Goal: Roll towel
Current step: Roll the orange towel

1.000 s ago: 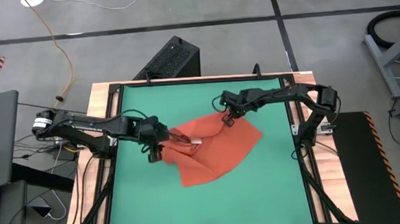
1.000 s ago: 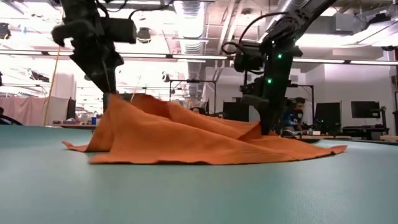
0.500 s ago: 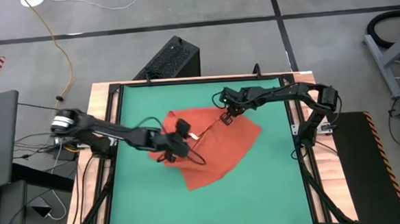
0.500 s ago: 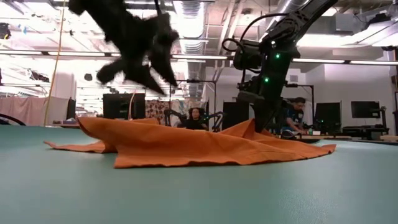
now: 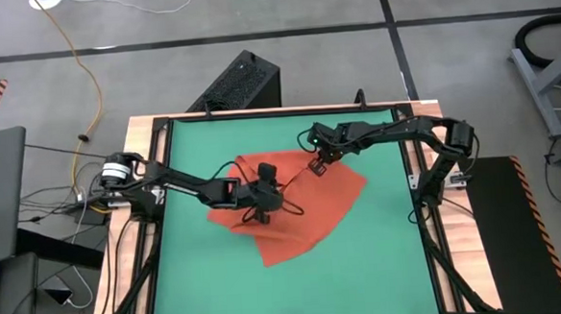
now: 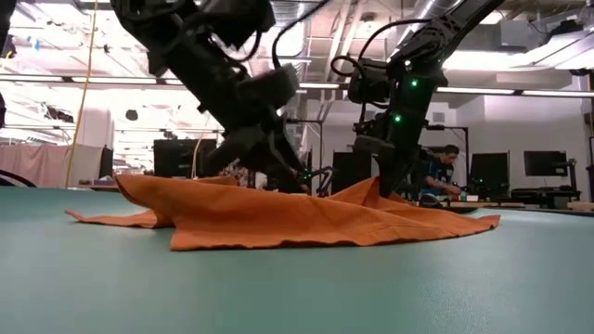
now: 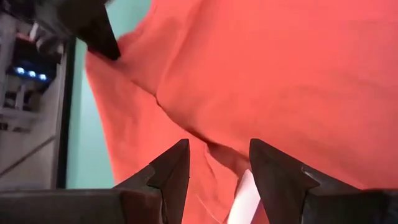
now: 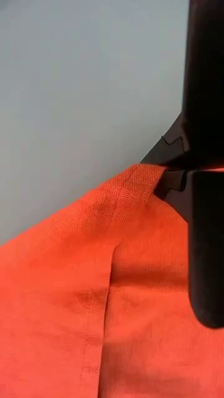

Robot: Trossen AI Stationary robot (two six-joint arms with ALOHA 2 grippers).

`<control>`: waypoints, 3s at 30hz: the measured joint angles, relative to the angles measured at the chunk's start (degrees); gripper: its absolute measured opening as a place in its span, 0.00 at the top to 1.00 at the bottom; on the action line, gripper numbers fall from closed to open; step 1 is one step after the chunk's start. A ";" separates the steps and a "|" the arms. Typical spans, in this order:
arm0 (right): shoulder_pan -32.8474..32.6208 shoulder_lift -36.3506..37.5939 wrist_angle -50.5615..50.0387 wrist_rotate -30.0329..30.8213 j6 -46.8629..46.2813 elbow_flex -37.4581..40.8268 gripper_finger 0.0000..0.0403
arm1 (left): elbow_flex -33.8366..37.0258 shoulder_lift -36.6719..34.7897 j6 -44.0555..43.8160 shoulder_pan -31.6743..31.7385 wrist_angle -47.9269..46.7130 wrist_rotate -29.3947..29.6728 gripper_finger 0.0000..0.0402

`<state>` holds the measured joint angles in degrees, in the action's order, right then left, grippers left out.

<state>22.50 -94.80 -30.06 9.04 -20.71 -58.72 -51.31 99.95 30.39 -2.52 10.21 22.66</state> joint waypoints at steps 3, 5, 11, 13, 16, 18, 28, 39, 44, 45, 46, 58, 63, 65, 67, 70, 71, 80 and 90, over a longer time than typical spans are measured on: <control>0.00 0.02 0.73 -0.02 0.20 0.00 0.99 | -0.36 3.58 0.17 -0.01 0.70 4.75 0.61; 0.00 0.02 1.10 0.00 0.22 0.00 0.99 | -1.12 6.13 0.88 -0.01 0.54 8.72 0.61; 0.00 0.02 2.33 0.00 0.22 0.00 0.99 | -2.70 9.51 1.60 0.26 0.67 12.04 0.61; 0.00 0.02 2.29 -0.02 0.24 0.00 0.99 | -2.69 9.70 0.20 0.71 0.18 11.93 0.61; 0.00 0.02 2.30 -0.02 0.28 0.00 0.99 | -2.79 9.68 -2.95 1.88 -1.47 9.27 0.62; 0.00 0.02 2.31 -0.02 0.29 0.00 0.99 | -2.82 9.59 -4.92 2.59 -1.84 8.44 0.64; -1.30 0.02 2.67 -0.02 0.31 0.00 0.99 | -2.80 9.59 -8.11 4.74 -4.47 4.94 0.98; -1.77 0.02 2.80 -0.02 0.31 0.00 0.96 | -7.00 0.44 -8.68 2.07 -21.91 12.43 1.00; -1.88 0.02 3.13 0.04 1.12 0.00 0.88 | -7.25 -5.88 -7.15 3.41 -23.88 13.95 1.00; -2.06 0.02 3.11 0.03 1.54 0.00 0.85 | -7.26 -6.85 -7.10 3.95 -24.80 13.68 1.00; -2.26 0.06 2.93 0.04 1.95 0.00 0.83 | -7.26 -7.63 -7.08 4.63 -25.69 13.48 1.00; -6.06 9.45 -5.62 2.60 0.68 0.52 0.56 | -7.26 -10.11 -3.04 17.35 -29.24 12.65 1.00; -9.71 14.52 -7.91 4.44 -7.69 8.44 0.52 | -7.26 -10.11 -3.16 21.41 -30.94 8.12 1.00; -10.72 16.32 -7.95 4.42 -11.44 12.25 0.51 | -7.26 -10.11 -3.28 22.23 -30.98 6.17 1.00; -10.91 17.71 -7.35 4.42 -14.61 15.21 0.51 | -7.26 -10.11 -3.23 22.69 -30.60 4.43 1.00; -10.93 18.95 -5.23 4.49 -16.40 17.90 0.51 | -7.26 -10.11 -2.63 22.79 -29.80 3.25 1.00; -10.95 19.13 -4.19 4.59 -16.37 18.59 0.51 | -7.26 -10.11 -2.37 22.79 -29.64 3.21 1.00; -8.45 15.23 -4.94 6.06 -16.33 19.65 0.51 | -7.26 -10.11 -2.42 22.79 -31.11 3.55 1.00; -7.01 10.60 -5.04 5.59 -16.35 19.41 0.51 | -7.23 -10.11 -2.17 22.79 -33.44 4.38 1.00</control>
<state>15.50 -84.20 -35.11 14.63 -37.06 -39.31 -58.54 89.84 28.23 20.27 -23.23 27.03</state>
